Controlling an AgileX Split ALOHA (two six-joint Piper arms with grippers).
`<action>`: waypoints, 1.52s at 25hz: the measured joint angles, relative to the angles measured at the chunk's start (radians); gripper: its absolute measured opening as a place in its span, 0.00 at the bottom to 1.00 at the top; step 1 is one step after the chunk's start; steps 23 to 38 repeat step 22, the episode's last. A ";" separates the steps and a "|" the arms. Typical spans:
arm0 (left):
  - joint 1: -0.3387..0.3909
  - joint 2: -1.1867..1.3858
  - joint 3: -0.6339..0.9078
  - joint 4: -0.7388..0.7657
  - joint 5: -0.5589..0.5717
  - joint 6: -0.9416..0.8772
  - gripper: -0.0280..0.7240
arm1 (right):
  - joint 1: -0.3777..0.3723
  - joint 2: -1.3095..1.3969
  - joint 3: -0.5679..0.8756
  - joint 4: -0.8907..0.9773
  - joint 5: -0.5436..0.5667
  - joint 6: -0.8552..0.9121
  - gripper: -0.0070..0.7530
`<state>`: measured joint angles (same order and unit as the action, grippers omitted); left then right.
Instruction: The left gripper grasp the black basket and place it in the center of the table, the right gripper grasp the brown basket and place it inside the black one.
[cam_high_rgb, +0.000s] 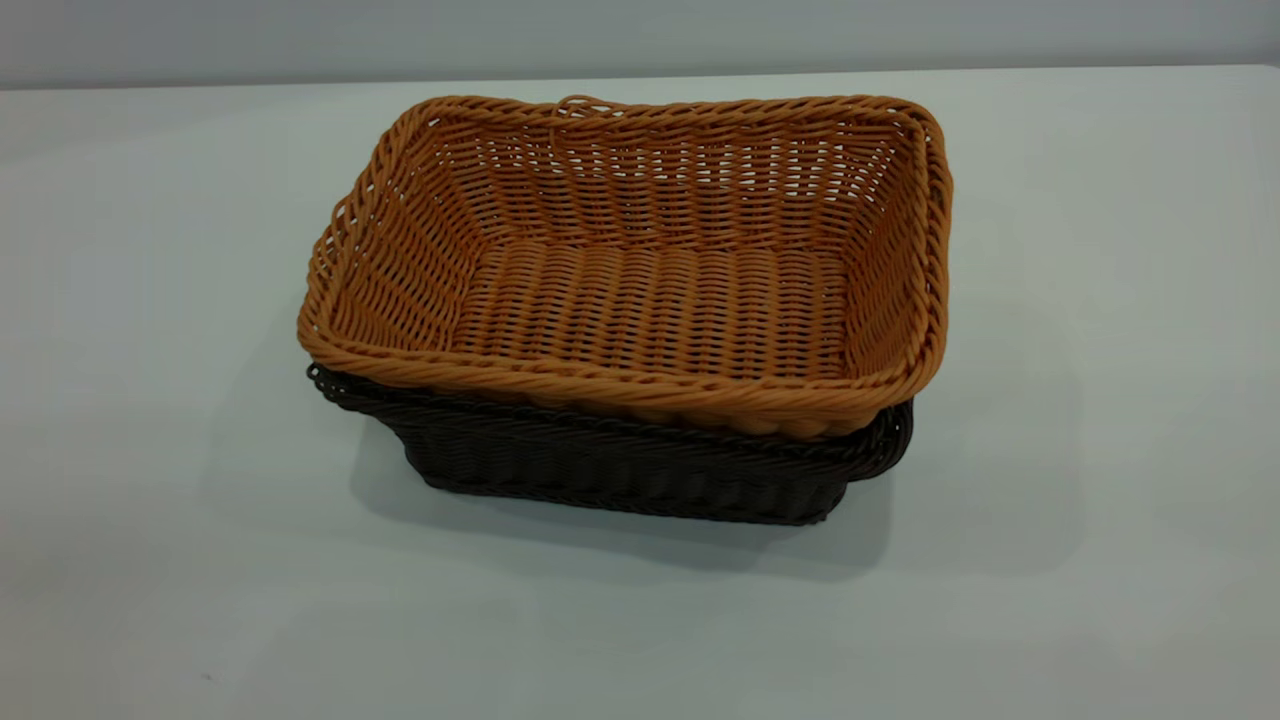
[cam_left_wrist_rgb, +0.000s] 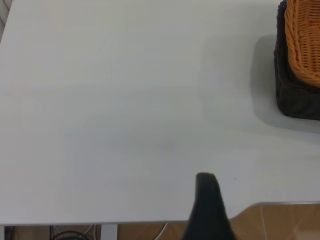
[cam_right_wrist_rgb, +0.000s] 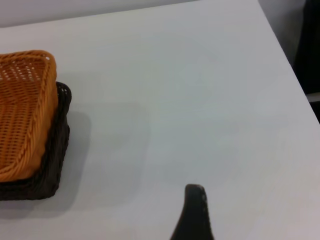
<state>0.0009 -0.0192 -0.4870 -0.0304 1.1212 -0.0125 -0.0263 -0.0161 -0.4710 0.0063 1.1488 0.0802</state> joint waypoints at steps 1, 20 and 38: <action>0.000 0.000 0.000 0.000 0.000 0.000 0.69 | 0.000 0.000 0.000 0.000 0.000 0.001 0.72; 0.000 0.000 0.000 0.000 0.000 0.000 0.69 | 0.000 0.000 0.000 0.018 -0.003 0.005 0.72; 0.000 0.000 0.000 0.000 0.000 -0.001 0.69 | 0.000 0.000 0.000 0.019 -0.003 0.006 0.72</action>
